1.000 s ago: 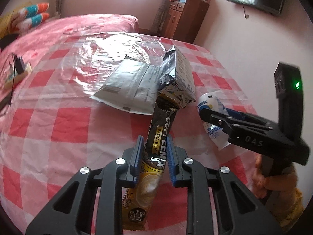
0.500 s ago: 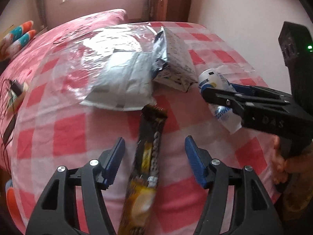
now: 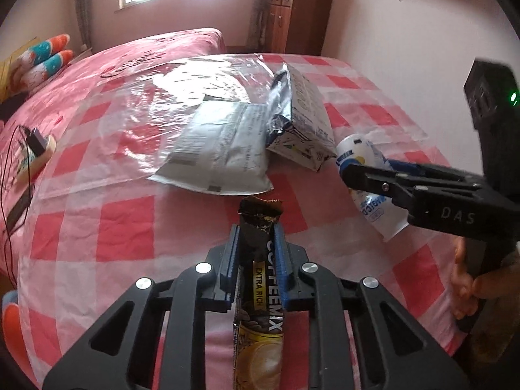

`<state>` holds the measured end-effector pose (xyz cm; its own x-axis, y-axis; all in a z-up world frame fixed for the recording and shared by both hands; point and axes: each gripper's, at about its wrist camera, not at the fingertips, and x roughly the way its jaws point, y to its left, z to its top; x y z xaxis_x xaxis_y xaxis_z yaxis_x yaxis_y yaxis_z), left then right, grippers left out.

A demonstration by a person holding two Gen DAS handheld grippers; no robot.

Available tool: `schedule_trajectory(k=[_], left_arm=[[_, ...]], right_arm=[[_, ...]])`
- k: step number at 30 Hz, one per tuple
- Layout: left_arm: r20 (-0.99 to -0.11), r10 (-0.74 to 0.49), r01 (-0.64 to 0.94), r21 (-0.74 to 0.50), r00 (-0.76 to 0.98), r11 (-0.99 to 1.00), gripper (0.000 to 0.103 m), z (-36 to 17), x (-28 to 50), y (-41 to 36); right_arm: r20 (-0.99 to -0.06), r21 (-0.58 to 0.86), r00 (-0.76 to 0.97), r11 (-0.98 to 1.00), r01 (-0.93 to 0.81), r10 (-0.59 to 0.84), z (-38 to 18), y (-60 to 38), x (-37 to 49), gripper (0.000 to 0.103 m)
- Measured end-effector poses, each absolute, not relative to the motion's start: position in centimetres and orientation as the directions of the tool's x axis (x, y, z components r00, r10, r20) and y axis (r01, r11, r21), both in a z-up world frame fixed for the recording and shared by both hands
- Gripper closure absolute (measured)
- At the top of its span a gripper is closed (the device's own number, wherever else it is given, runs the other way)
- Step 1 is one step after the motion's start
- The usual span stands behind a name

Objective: Collect trash
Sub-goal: 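Carry the coffee stick with left tool while right tool carries bottle to bin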

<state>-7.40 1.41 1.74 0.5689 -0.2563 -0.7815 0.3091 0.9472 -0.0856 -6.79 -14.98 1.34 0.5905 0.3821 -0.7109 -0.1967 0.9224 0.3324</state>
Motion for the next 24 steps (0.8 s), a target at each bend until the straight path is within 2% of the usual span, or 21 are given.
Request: schedule_trajectory(k=[4, 12, 24], left_arm=[[-0.75, -0.299, 0.281, -0.157, 0.59, 0.947, 0.082, 2.7, -8.1, 3.6], [-0.678, -0.438, 0.237, -0.373, 0.59, 0.897, 0.082, 3.2, -8.9, 8.6], [-0.617, -0.492, 0.188, -0.491, 0.614, 0.851, 0.082, 2.6, -9.9, 14.4]], right_arm=[[-0.7, 0.361, 0.586, 0.91, -0.204, 0.409, 1.3, -14.7, -6.8, 0.047], [-0.681, 0.426, 0.555, 0.875, -0.231, 0.478, 1.3, -13.5, -7.6, 0.05], [-0.666, 0.445, 0.525, 0.847, -0.291, 0.53, 2.7, -8.7, -8.8, 0.055]])
